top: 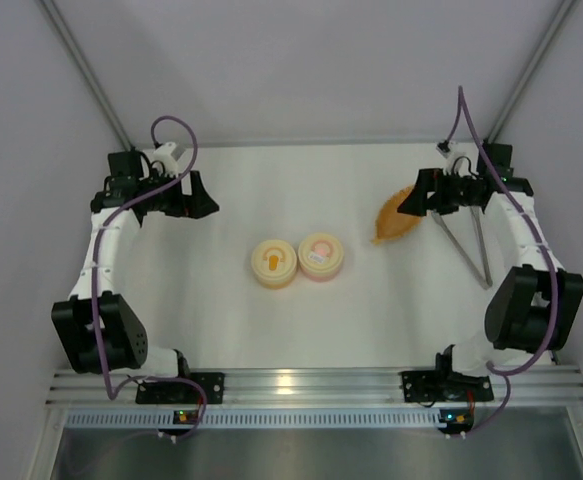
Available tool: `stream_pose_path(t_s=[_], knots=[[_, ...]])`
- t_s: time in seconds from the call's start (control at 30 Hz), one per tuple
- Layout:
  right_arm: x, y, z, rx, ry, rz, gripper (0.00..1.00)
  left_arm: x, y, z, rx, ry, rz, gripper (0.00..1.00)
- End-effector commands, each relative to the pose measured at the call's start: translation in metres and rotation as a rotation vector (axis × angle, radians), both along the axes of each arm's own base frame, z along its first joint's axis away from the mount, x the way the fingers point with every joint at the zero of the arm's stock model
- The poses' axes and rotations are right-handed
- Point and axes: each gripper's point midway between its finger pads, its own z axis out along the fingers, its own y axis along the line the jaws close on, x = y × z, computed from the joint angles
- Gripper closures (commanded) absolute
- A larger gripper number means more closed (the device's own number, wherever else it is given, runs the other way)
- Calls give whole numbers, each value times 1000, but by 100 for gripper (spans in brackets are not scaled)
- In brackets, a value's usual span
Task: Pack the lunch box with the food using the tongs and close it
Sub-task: Reset both arms
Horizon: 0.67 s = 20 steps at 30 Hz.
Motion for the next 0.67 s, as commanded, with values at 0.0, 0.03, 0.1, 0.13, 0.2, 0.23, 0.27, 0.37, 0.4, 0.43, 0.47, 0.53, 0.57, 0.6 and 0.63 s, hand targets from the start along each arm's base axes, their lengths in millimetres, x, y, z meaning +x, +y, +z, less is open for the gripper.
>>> stream_pose_path(t_s=[0.0,0.03,0.1,0.13,0.2,0.23,0.27,0.37,0.4,0.43,0.47,0.53,0.57,0.6,0.63], knots=[[1,-42,-3,-164,-62,-121,1,-21,13,-9,17,17,14,2],[-7,-47,-13,-176,-42,-130,1,-23,16,-9,24,12,15,2],[-14,-54,-14,-226,-75,-144,1,-26,25,-19,31,32,41,2],[-18,-56,-24,-238,-69,-146,1,-26,30,-23,38,42,57,2],[-23,-59,-29,-262,-76,-152,1,-28,40,-31,26,42,85,2],[-27,-60,-38,-259,-57,-152,0,-28,43,-33,35,37,97,2],[-28,-60,-40,-258,-55,-154,1,-27,46,-36,49,39,112,2],[-31,-60,-46,-249,-52,-159,1,-28,54,-47,90,57,135,2],[-31,-60,-45,-247,-56,-160,1,-31,54,-51,94,65,135,2],[-32,-59,-47,-244,-52,-160,1,-32,55,-51,102,57,135,2],[-31,-59,-46,-240,-58,-159,1,-33,56,-51,111,51,139,2],[-30,-59,-44,-240,-62,-158,0,-35,56,-52,117,39,145,2],[-30,-59,-44,-241,-61,-157,0,-36,57,-53,124,39,148,2],[-29,-59,-43,-243,-66,-158,1,-36,58,-53,129,37,151,2],[-28,-60,-42,-245,-70,-157,0,-38,59,-52,136,31,150,2]])
